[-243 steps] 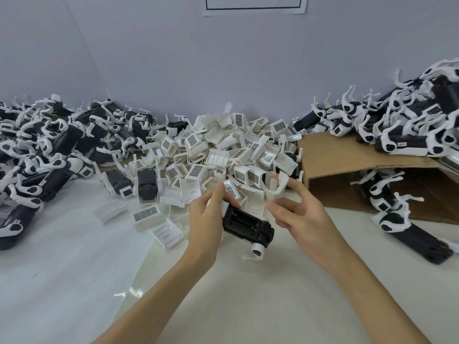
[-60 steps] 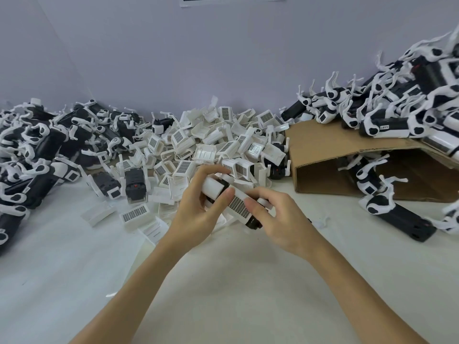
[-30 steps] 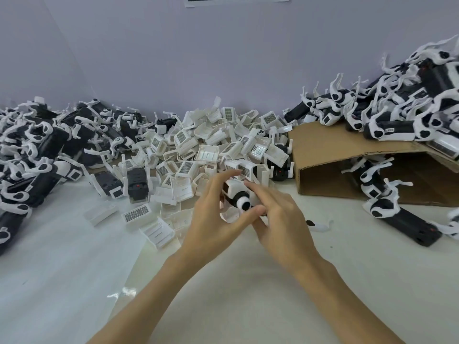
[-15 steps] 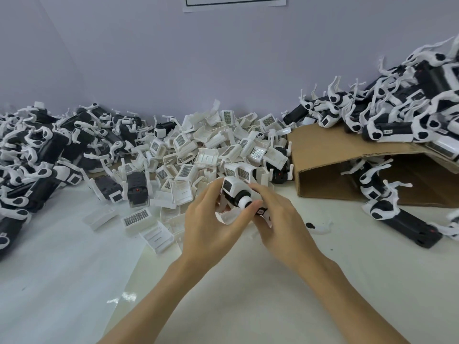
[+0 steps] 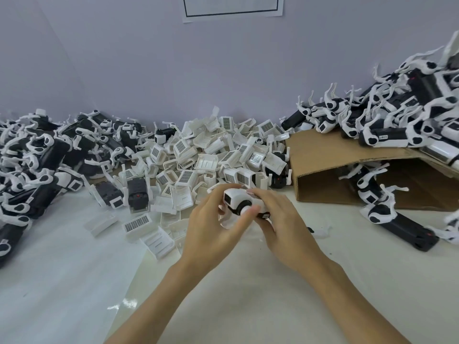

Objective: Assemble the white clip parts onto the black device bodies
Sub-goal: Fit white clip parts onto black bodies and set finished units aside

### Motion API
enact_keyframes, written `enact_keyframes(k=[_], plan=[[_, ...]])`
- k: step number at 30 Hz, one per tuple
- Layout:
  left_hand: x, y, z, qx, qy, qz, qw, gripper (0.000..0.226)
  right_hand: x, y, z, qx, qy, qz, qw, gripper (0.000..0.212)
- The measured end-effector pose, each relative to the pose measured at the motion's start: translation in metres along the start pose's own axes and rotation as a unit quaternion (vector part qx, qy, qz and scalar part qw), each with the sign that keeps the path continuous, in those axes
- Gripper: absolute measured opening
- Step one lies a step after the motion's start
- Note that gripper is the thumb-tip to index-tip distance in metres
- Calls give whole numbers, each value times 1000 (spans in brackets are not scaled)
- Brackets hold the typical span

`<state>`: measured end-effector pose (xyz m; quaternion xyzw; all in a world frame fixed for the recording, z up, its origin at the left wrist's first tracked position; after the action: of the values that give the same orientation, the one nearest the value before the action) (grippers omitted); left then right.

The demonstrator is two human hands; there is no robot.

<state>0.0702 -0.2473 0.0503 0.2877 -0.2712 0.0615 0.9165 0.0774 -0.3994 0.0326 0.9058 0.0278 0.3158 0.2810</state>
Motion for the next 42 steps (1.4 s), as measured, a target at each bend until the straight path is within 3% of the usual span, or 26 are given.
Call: enact_keyframes(k=[3, 6, 9, 11, 15, 20, 23, 25, 27, 30, 32, 33, 34, 35, 38, 40, 42], plan=[[5, 5, -19, -133, 85, 8, 987, 49, 5, 5, 14, 152, -93, -12, 984, 58], [10, 12, -39, -216, 143, -5, 966, 53, 3, -4, 27, 362, -191, -78, 909, 61], [12, 13, -44, -215, 142, -9, 966, 49, 1, -11, 31, 451, -208, -75, 865, 51], [13, 11, -43, -211, 133, -14, 968, 48, 2, -9, 34, 460, -207, -35, 863, 47], [14, 6, -36, -191, 104, -38, 975, 50, 6, 6, 33, 399, -160, 12, 903, 50], [15, 15, -37, -218, 73, -31, 973, 34, 1, -11, 27, 341, -180, -83, 919, 50], [16, 17, -41, -190, 73, -33, 979, 32, 1, -11, 23, 306, -190, -86, 929, 41], [16, 16, -49, -176, 103, -25, 979, 51, 6, -2, 24, 330, -200, -69, 920, 47], [18, 17, -58, -191, 125, -13, 973, 68, 20, 18, 24, 374, -212, -50, 902, 65], [26, 26, -58, -198, 102, 13, 975, 69, 55, 92, 24, 520, -212, 68, 825, 57], [27, 33, -57, -167, 90, 30, 981, 58, 80, 155, 21, 591, -169, 154, 774, 70], [26, 36, -56, -142, 87, 36, 985, 53, 95, 183, 18, 568, -134, 184, 791, 93], [27, 39, -54, -108, 80, 44, 990, 48, 104, 192, 16, 566, -140, 178, 793, 118], [27, 43, -52, -63, 70, 56, 994, 42, 108, 190, 18, 610, -169, 156, 759, 125], [31, 58, -55, 143, 35, 117, 982, 24, 96, 155, 26, 607, -216, 73, 761, 92], [30, 65, -65, 279, 35, 143, 949, 29, 74, 120, 39, 609, -236, 48, 756, 70], [31, 76, -78, 348, 64, 149, 923, 34, 47, 84, 55, 607, -281, 57, 741, 52]])
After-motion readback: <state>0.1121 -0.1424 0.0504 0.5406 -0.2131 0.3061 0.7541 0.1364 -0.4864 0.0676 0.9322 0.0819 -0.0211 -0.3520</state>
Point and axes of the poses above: each hand's wrist, its own x-axis towards the middle knuckle, its own y-axis out of the back of the hand, z = x × y, the point moved 9 cm from there along x, towards the middle knuckle, and after that the axes turned 12 degrees about x, right-handed, at the moved point
